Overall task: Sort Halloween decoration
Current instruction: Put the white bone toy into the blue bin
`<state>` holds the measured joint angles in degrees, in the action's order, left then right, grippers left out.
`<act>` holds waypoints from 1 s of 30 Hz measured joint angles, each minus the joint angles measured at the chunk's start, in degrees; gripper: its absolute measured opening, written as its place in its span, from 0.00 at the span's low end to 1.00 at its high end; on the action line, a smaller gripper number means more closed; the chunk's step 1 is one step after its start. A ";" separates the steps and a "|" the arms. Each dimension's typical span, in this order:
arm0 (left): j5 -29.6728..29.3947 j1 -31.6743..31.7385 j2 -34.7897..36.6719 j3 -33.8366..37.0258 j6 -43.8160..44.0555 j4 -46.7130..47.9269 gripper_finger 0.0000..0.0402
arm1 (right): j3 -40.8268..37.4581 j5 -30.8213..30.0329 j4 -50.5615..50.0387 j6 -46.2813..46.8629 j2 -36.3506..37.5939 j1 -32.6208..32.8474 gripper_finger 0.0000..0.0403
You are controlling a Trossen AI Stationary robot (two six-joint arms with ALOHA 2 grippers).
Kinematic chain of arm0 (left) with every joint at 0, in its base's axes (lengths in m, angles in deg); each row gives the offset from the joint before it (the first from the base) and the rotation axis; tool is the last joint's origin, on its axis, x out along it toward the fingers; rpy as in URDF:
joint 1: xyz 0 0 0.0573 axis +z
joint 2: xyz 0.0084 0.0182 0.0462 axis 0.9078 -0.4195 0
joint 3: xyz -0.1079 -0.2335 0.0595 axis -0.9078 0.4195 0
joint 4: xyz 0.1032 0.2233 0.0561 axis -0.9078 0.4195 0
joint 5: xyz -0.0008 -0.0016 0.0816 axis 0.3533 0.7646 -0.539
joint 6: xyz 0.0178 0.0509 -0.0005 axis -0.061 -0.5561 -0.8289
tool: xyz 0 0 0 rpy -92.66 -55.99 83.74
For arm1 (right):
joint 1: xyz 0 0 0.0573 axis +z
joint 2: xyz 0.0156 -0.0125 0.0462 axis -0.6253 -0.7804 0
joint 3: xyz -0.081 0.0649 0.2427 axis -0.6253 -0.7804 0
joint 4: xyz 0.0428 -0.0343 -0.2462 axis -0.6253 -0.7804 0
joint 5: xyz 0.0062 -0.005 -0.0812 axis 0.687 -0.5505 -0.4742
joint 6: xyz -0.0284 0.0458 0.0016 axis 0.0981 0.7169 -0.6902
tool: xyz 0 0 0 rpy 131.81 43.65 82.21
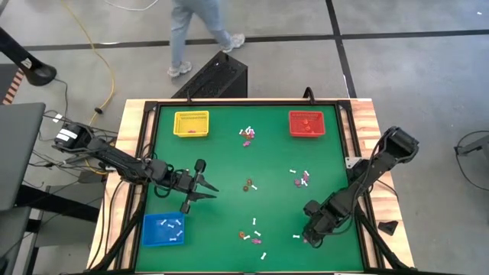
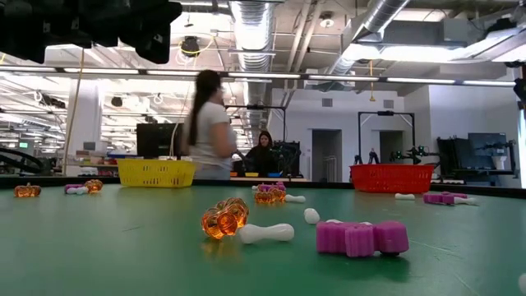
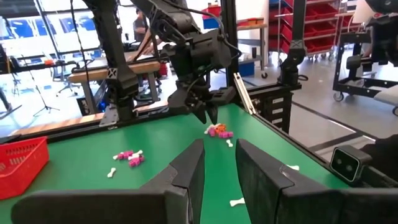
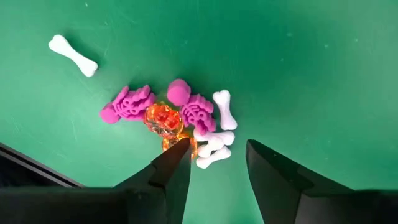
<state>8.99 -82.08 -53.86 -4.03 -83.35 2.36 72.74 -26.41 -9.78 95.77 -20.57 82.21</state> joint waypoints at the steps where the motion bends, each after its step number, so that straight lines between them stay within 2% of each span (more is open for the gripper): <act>1: 0.00 0.00 0.00 0.00 0.00 0.03 0.20 | 0.00 0.00 -0.02 0.07 -0.02 0.00 0.46; 20: -0.02 0.00 0.02 -0.02 -0.20 1.70 0.20 | 0.20 1.71 4.04 -0.06 -6.16 0.66 0.42; 30: -0.04 0.00 0.02 -0.02 -0.20 1.64 0.20 | -0.11 -0.01 3.89 -1.18 -4.27 0.70 0.22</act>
<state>8.94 -82.08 -53.84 -4.05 -83.54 4.00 72.63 -26.42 -5.89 94.59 -24.84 82.91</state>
